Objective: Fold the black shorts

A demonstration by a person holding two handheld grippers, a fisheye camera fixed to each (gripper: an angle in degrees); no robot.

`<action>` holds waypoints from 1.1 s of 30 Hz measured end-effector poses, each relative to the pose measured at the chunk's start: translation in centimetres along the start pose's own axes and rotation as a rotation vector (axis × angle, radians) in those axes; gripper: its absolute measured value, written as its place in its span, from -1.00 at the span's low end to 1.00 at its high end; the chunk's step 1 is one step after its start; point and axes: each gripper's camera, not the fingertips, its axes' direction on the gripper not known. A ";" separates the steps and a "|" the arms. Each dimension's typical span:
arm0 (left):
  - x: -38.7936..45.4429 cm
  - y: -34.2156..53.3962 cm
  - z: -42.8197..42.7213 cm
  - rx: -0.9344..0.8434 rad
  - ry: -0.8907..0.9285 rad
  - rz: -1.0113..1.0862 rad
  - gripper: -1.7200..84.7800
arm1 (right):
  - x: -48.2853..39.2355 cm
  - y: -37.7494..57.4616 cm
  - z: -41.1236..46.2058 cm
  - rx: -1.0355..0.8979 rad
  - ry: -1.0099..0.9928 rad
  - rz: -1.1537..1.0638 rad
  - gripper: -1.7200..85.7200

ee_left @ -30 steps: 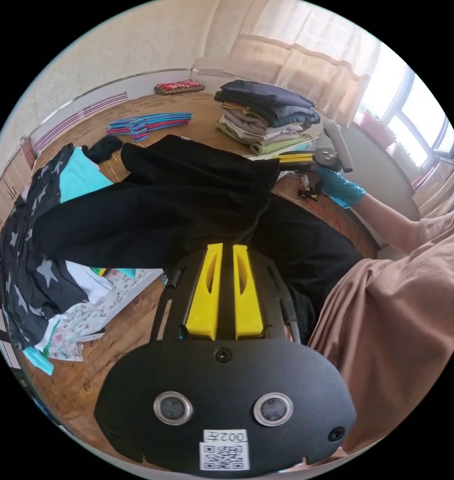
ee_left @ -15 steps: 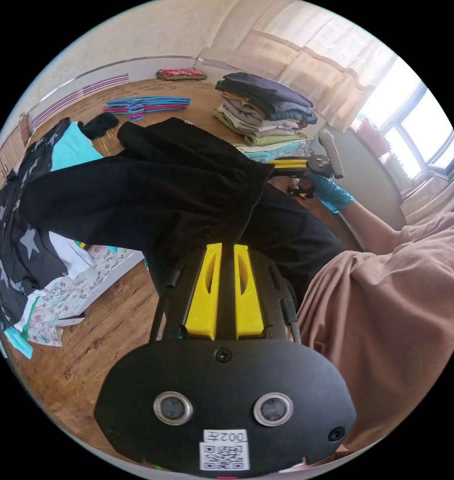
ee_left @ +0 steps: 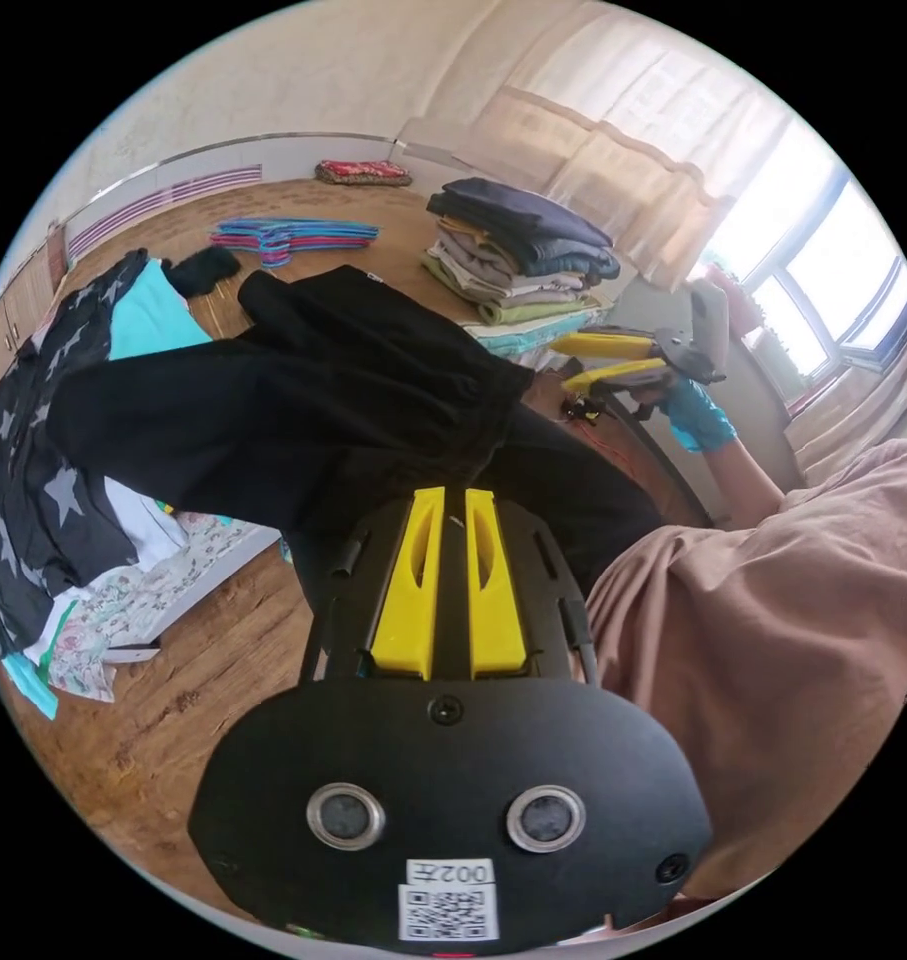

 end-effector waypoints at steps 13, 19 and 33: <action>5.9 2.7 -7.0 0.189 -0.082 -0.014 -0.98 | -6.1 -8.7 5.1 0.106 0.201 -0.159 -0.81; 6.9 8.3 -10.6 0.248 -0.131 -0.042 -0.88 | -3.6 -9.6 1.2 0.197 0.134 -0.039 -0.86; 7.1 15.8 -9.2 0.279 -0.583 -0.197 -0.57 | -2.3 -11.6 -11.0 0.371 0.026 0.013 -0.86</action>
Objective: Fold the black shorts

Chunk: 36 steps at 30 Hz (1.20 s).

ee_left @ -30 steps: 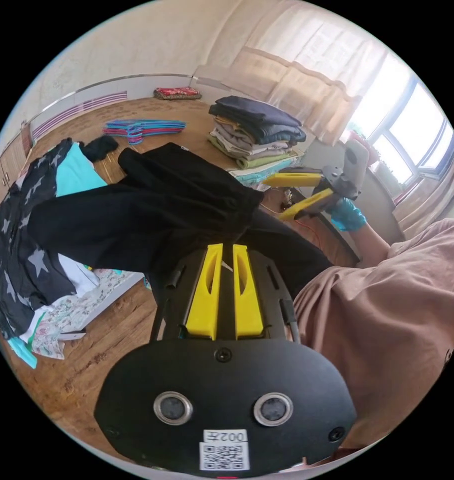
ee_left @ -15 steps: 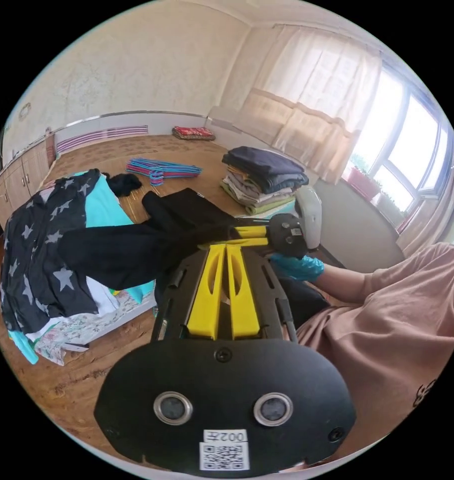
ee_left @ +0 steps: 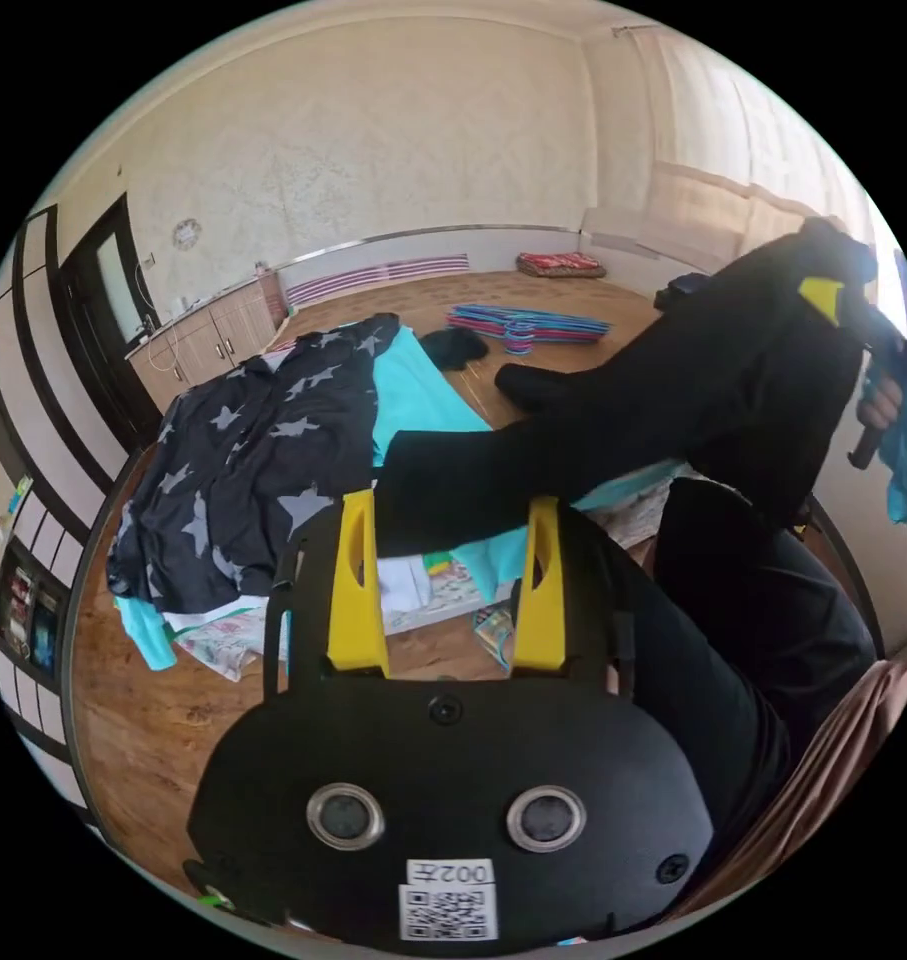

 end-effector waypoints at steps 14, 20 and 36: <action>0.8 1.2 -20.2 0.327 -0.096 -0.113 -0.98 | -3.7 -8.7 -8.8 0.232 -0.177 -0.202 -0.87; -2.3 -1.0 -31.4 0.482 -0.215 -0.182 -0.98 | -6.4 -11.9 -10.5 0.337 -0.319 -0.235 -0.87; -4.0 -11.5 -42.8 0.548 -0.365 -0.158 -0.98 | -8.0 -12.2 -10.2 0.428 -0.288 -0.219 -0.87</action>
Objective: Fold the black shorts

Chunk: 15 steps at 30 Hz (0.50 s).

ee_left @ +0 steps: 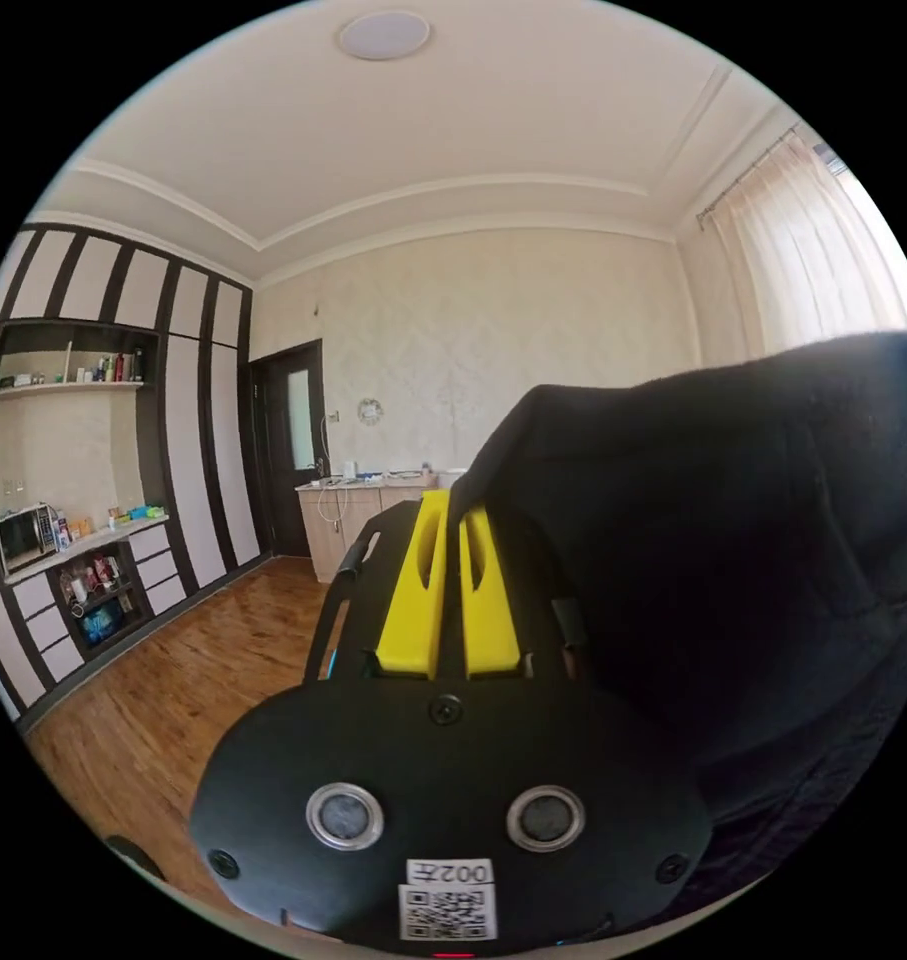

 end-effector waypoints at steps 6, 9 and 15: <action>7.3 2.5 9.3 -0.196 0.090 0.133 -0.98 | 4.8 9.5 -2.4 -0.276 0.198 -0.003 -0.86; 11.1 4.3 14.7 -0.291 0.143 0.157 -0.98 | 8.0 15.7 -4.2 -0.396 0.287 0.090 -0.87; 19.1 3.3 23.5 -0.336 0.270 0.239 -0.98 | 14.4 25.3 -8.4 -0.404 0.429 0.360 -0.87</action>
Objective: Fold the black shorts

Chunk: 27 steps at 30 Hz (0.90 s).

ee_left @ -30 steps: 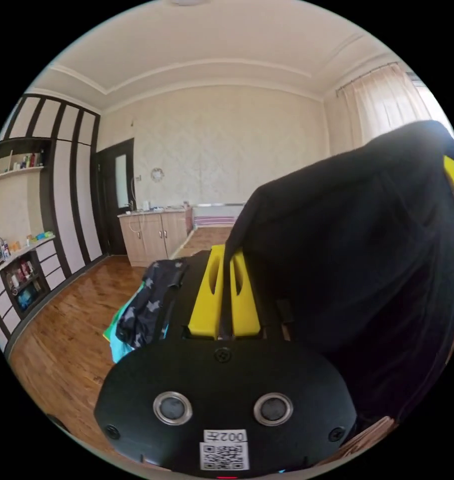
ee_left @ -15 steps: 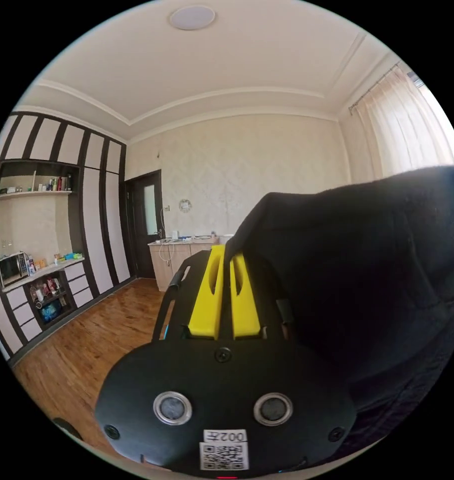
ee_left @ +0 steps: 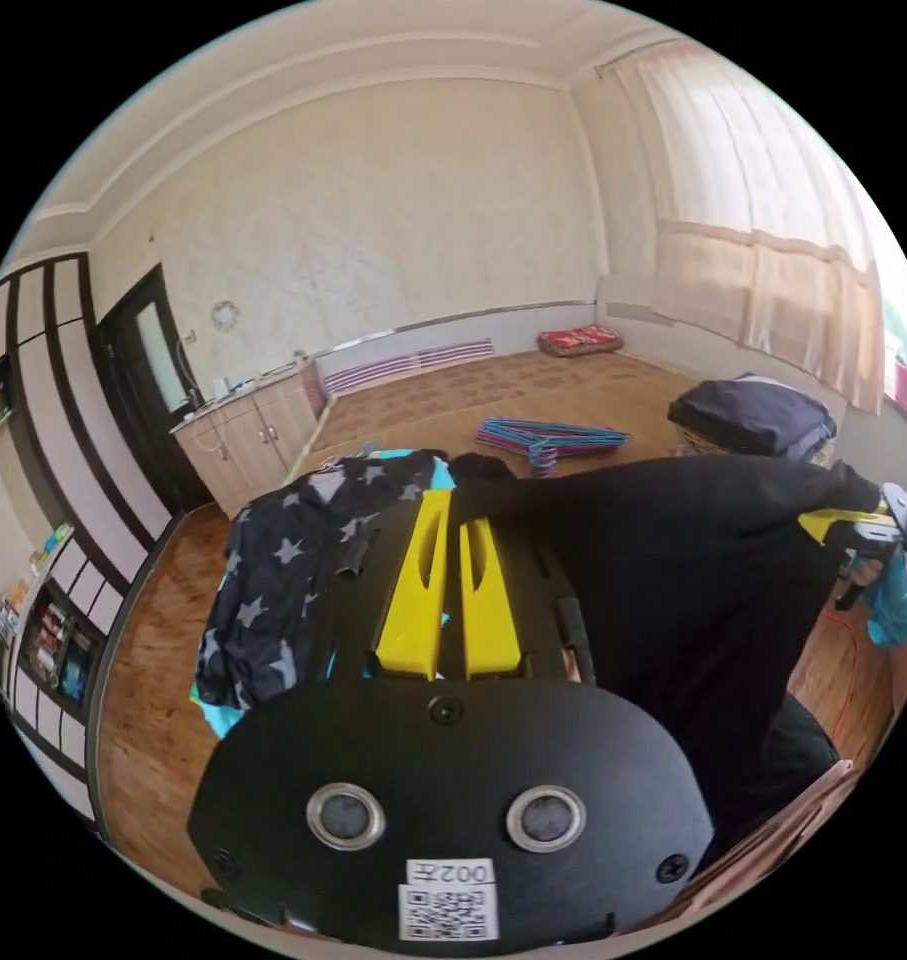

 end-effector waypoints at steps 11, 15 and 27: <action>7.5 -18.6 14.0 0.085 0.081 0.175 -0.98 | 10.4 5.5 3.4 0.084 0.160 0.226 -0.87; 10.8 -22.3 25.0 -0.092 0.156 0.206 -0.97 | 14.0 9.2 6.7 -0.001 0.221 0.327 -0.87; 11.7 -27.7 40.4 -0.357 0.308 0.204 -0.71 | 18.5 14.2 14.3 -0.297 0.386 0.359 -0.82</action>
